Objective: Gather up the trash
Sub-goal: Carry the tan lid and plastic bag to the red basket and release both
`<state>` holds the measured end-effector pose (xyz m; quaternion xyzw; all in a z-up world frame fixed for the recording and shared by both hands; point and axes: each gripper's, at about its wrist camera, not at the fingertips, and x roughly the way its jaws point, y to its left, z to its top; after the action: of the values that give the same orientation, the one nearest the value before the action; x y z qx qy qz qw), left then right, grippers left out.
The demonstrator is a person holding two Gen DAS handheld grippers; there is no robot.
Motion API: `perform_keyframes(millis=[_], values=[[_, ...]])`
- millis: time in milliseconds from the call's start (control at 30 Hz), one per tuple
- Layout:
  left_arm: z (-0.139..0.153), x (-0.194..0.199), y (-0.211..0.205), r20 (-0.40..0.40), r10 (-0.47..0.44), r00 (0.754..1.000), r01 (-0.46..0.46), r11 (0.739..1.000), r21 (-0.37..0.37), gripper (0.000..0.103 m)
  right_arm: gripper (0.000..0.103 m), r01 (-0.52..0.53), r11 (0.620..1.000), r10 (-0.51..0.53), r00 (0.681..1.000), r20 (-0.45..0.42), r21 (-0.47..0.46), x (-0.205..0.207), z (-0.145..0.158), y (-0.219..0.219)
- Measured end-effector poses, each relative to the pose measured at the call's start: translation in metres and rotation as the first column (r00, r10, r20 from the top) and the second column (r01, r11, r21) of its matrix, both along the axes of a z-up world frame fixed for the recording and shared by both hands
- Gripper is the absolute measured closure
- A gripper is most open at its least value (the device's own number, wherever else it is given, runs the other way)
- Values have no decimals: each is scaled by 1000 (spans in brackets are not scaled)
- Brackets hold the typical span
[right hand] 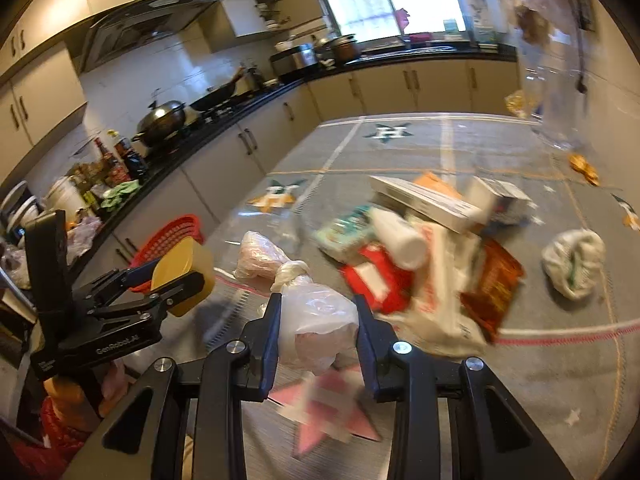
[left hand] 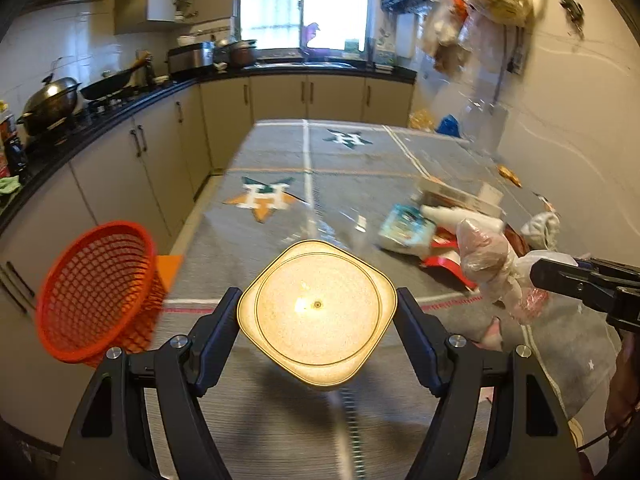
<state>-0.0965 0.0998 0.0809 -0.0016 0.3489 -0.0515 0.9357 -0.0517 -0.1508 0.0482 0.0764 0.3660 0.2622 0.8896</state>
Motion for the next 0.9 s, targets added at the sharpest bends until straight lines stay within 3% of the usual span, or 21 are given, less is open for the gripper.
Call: perform_keyframes(millis=[300, 567, 900], values=[[16, 3, 82, 27, 173, 985, -174, 984, 24, 29, 66, -146, 989, 148, 988, -34, 32, 32, 24, 80], [2, 18, 171, -10, 340, 940, -340, 939, 45, 29, 66, -254, 967, 256, 964, -73, 39, 66, 31, 173], [-35, 36, 230, -73, 412, 908, -411, 911, 37, 28, 66, -324, 944, 329, 927, -179, 54, 113, -2, 287]])
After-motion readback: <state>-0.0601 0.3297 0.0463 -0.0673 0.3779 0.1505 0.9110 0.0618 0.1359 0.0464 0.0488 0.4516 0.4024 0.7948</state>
